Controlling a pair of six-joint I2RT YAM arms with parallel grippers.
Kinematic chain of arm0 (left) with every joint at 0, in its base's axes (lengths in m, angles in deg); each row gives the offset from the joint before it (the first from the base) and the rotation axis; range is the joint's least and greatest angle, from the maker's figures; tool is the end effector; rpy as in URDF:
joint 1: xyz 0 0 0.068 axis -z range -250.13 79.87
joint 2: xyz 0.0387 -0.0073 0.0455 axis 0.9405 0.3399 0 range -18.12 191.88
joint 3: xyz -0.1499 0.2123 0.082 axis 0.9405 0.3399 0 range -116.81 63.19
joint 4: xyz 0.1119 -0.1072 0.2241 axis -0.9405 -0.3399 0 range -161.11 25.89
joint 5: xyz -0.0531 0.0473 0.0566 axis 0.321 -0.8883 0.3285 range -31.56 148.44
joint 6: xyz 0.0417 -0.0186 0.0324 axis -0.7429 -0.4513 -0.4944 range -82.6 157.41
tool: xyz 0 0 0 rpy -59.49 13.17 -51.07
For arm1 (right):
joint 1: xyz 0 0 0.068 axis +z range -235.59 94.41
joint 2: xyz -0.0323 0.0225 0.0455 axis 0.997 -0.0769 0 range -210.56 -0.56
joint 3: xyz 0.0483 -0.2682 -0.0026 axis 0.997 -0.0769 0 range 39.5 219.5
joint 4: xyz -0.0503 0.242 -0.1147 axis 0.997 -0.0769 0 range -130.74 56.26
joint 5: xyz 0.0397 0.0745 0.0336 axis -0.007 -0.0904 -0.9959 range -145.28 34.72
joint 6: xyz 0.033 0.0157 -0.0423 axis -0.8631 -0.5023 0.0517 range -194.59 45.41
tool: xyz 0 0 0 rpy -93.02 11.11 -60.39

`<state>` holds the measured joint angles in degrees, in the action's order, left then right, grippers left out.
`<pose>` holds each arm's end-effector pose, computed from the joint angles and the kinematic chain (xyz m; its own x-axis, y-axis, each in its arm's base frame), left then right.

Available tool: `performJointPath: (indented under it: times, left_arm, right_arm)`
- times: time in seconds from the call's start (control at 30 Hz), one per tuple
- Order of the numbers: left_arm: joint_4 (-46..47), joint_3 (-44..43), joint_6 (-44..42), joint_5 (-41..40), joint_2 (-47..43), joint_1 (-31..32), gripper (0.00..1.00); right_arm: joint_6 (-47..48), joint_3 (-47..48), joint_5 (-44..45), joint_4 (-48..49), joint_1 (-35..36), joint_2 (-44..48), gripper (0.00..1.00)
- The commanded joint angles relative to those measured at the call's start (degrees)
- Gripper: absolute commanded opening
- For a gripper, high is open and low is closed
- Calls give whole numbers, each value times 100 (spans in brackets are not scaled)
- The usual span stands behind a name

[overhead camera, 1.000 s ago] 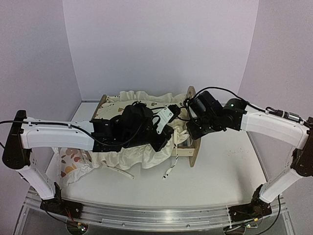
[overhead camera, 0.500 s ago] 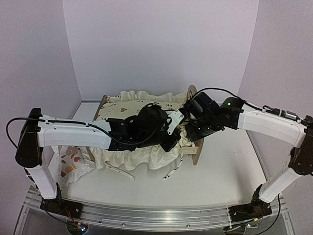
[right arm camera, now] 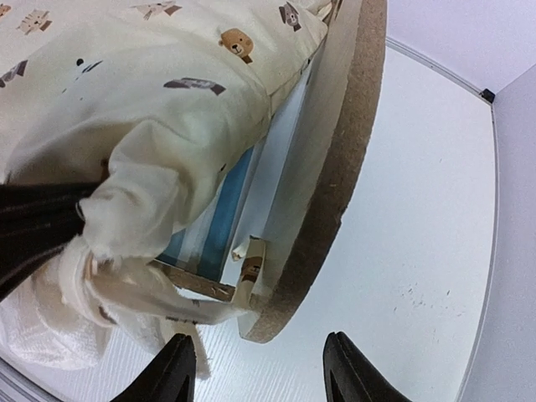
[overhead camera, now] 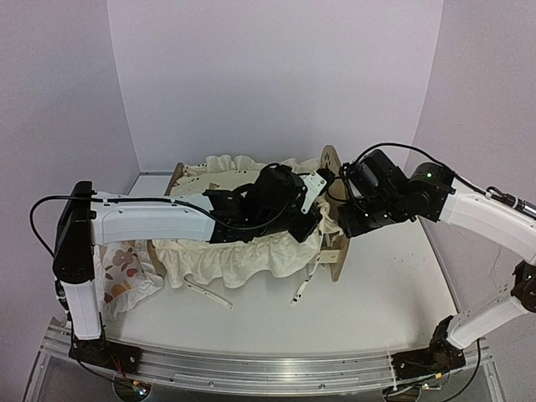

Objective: Set up the pet bed

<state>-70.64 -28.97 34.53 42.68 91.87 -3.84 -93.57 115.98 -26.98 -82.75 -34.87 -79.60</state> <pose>0.2003 -0.4299 0.2939 -0.1265 0.4079 -0.9042 0.7890 0.5939 0.1575 0.2015 0.2176 0.3363 -0.6301 -0.3180 -0.7084 -0.3068 0.9400 -0.1491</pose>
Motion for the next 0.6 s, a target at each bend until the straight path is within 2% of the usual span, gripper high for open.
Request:
performJointPath:
  times: [0.0, 0.27, 0.57]
  left_arm:
    - [-90, -597, 6, -385, 458, -166, 0]
    - [-265, -992, -13, -692, 1121, -274, 0]
    - [-357, -980, -70, -944, 1257, -305, 0]
  right_arm:
    - [-59, -146, 167, 75, 5, 358, 53]
    - [-87, -653, 279, 602, 8, 416, 53]
    - [249, -915, 43, 1605, 6, 294, 52]
